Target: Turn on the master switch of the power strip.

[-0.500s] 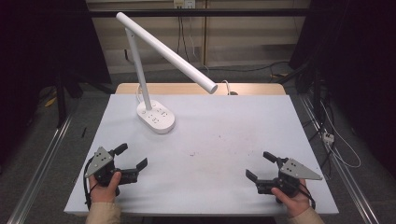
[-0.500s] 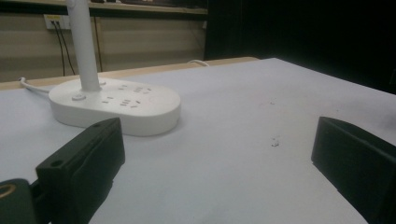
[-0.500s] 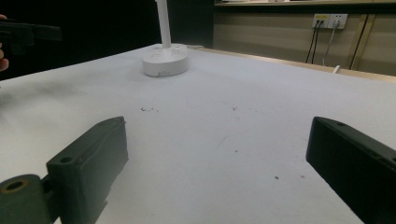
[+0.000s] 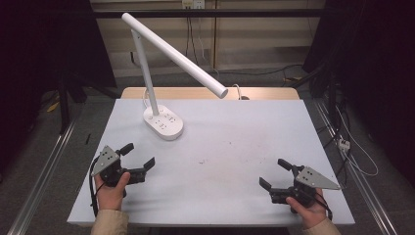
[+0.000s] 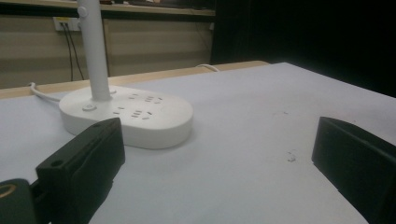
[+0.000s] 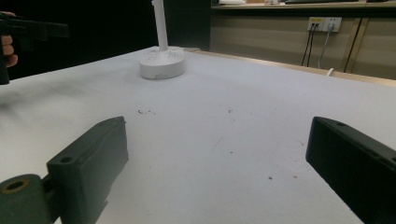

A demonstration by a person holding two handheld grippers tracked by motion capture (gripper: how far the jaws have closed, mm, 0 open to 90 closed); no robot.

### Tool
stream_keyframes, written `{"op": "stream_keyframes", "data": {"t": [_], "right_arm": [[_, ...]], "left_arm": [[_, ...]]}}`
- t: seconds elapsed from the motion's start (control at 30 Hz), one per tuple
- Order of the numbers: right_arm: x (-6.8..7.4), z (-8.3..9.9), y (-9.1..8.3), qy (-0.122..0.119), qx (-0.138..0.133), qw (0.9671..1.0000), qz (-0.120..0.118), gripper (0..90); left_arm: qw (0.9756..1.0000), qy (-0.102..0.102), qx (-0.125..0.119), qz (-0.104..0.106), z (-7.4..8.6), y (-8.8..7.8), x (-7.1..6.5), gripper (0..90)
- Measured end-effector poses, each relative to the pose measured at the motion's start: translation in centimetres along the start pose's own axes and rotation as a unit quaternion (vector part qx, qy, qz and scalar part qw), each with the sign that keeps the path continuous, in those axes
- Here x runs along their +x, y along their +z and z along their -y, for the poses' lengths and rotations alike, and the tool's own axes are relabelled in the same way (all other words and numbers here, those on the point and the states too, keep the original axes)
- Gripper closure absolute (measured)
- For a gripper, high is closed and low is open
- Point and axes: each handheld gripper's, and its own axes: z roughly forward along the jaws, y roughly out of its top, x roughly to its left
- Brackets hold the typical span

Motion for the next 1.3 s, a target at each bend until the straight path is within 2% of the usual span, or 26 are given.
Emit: {"op": "stream_keyframes", "data": {"t": [0.1,0.27,0.4,0.57,1.3], "right_arm": [[0.0,0.0,0.0,-0.001,-0.001,1.0000,0.000,5.1],[0.0,0.0,0.0,0.000,-0.001,1.0000,-0.002,5.1],[0.0,-0.1,0.0,0.001,-0.003,1.0000,-0.003,5.1],[0.0,-0.1,0.1,0.001,-0.003,1.0000,-0.005,5.1],[0.1,-0.2,0.0,0.001,-0.005,1.0000,-0.008,5.1]], "left_arm": [[0.9999,-0.002,0.008,0.007,-0.1,0.4,0.3,2.9],[0.9999,-0.001,0.010,-0.006,-0.5,1.0,0.5,2.9],[0.9999,-0.004,0.011,-0.009,-0.8,1.2,0.7,3.5],[0.9995,-0.022,0.011,-0.020,-0.9,1.8,1.3,3.5],[0.9983,-0.018,0.033,-0.044,-1.7,4.3,2.5,6.0]]}}
